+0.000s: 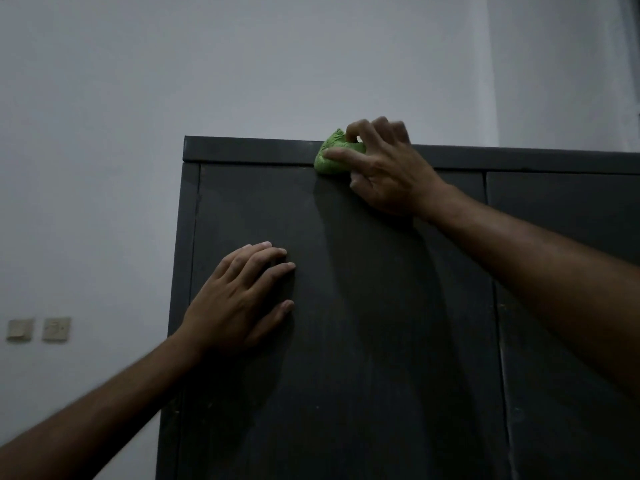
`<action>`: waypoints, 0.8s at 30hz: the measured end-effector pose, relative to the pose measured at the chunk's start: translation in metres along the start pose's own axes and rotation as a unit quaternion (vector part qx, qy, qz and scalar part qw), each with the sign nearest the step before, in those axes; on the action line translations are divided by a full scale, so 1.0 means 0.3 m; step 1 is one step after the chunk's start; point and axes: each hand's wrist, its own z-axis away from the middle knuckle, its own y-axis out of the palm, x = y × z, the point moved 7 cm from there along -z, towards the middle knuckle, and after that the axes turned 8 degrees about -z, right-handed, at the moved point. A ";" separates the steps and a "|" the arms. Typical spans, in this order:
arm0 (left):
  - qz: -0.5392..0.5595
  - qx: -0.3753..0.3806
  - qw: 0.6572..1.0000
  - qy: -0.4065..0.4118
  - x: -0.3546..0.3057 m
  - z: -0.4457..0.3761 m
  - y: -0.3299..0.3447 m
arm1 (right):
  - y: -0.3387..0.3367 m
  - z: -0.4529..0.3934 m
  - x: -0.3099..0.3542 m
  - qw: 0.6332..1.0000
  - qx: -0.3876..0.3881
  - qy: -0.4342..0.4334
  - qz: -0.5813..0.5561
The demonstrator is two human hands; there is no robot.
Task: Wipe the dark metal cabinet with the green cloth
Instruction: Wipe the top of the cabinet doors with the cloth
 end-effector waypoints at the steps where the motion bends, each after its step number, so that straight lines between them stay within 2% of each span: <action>1: 0.001 0.001 1.000 0.000 0.000 0.000 -0.002 | -0.008 0.006 -0.004 0.999 0.005 -0.005 0.036; 4: 0.002 0.006 1.000 0.000 -0.001 0.001 -0.005 | -0.051 0.046 -0.019 0.993 -0.047 0.055 0.089; 6: -0.002 0.005 1.000 0.003 -0.003 -0.001 -0.009 | -0.061 0.086 -0.016 0.988 -0.078 0.115 0.072; 9: 0.001 0.004 1.000 0.007 -0.007 -0.004 -0.019 | -0.023 0.129 0.003 0.975 -0.071 0.209 0.032; 13: 0.000 0.002 1.000 0.010 -0.012 -0.009 -0.029 | 0.022 0.145 0.061 0.962 -0.106 0.252 -0.015; 17: -0.003 0.007 1.000 0.010 -0.013 -0.013 -0.030 | 0.018 0.084 0.024 0.937 -0.156 0.304 -0.069; 19: -0.005 0.013 1.000 0.009 -0.012 -0.013 -0.026 | 0.026 0.055 0.031 0.938 -0.155 0.300 -0.078; 23: -0.010 0.018 1.000 0.008 -0.015 -0.016 -0.026 | 0.057 0.125 0.049 0.975 -0.109 0.170 -0.093; 24: -0.011 0.017 1.000 0.008 -0.016 -0.018 -0.027 | 0.053 0.145 0.021 0.977 -0.102 0.162 -0.091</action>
